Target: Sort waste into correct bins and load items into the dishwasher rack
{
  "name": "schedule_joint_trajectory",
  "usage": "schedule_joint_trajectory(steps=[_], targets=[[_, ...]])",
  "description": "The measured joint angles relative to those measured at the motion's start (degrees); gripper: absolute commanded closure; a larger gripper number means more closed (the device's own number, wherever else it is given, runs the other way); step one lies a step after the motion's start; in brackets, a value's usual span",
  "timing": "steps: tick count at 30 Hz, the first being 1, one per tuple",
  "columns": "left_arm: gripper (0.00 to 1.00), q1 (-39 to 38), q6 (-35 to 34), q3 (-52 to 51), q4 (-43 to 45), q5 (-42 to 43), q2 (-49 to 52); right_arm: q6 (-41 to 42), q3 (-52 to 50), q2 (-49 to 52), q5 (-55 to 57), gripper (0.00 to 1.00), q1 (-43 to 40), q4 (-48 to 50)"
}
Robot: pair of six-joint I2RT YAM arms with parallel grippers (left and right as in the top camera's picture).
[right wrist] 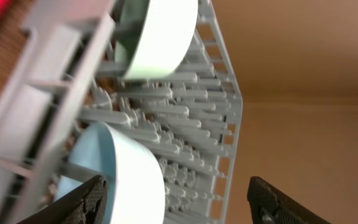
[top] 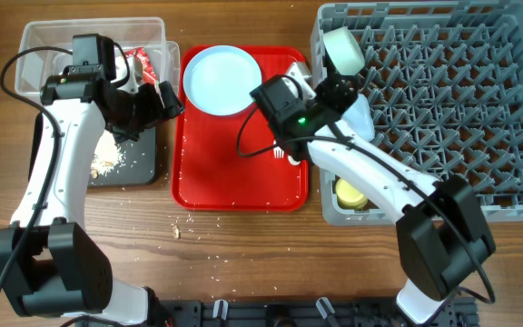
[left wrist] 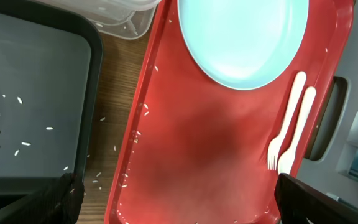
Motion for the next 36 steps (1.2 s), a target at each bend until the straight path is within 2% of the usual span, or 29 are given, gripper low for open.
schedule_joint_trajectory(steps=[2, 4, 6, 8, 10, 12, 14, 15, 20, 26, 30, 33, 34, 36], targets=[[0.0, 0.0, 0.02, 0.0, 0.0, 0.0, 0.0, 0.0, 0.09, 0.0, -2.43, 0.24, -0.31, 2.16], [0.0, 0.0, 0.0, 0.0, -0.04, 0.02, 0.0, 0.31, 2.29, -0.09, -9.25, 0.06, -1.42, 3.45], [0.0, 0.0, 0.0, 0.0, -0.02, 0.0, 0.0, 1.86, 5.49, -1.44, -17.42, 0.07, -2.97, 3.8], [0.0, 0.0, 0.0, 0.0, -0.04, 0.02, 0.0, 6.78, 8.07, -5.46, -31.67, 0.0, -5.9, 7.89], [0.0, 0.0, 0.0, 0.0, -0.02, 0.0, 0.0, 14.1, 9.6, -9.01, -46.34, 0.0, -8.63, 10.91], [0.0, 0.0, 0.0, 0.0, -0.04, 0.02, 0.0, 23.93, 9.73, -9.2, -57.77, 0.13, -9.09, 13.7], [0.0, 0.0, 0.0, 0.0, -0.09, 0.0, 0.0, 33.38, 9.68, -6.8, -62.12, 0.27, -8.83, 18.4], [0.0, 0.0, 0.0, 0.0, -0.04, 0.0, 0.0, 41.03, 9.68, -4.2, -62.95, 0.3, -8.81, 19.32], [0.0, 0.0, 0.0, 0.02, -0.04, 0.02, 0.0, 56.74, 9.49, 13.99, -65.07, 0.4, -8.83, 21.9], [0.0, 0.0, 0.0, 0.04, -0.04, 0.0, 0.0, 61.0, 9.18, 18.56, -65.26, 0.56, -8.63, 23.21], [0.0, 0.0, 0.0, 0.04, -0.02, 0.0, 0.0, 62.62, 9.29, 21.53, -65.33, 0.71, -8.07, 24.04], [0.0, 0.0, 0.0, 0.04, -0.04, 0.02, 0.0, 63.28, 9.35, 21.66, -65.37, 0.92, -7.74, 23.08], [0.0, 0.0, 0.0, 0.04, -0.07, 0.0, 0.0, 63.17, 9.57, 21.66, -65.44, 0.96, -7.56, 20.65], [0.0, 0.0, 0.0, 0.04, -0.04, 0.02, 0.0, 63.23, 10.29, 21.62, -65.85, 0.96, -7.61, 17.62]])
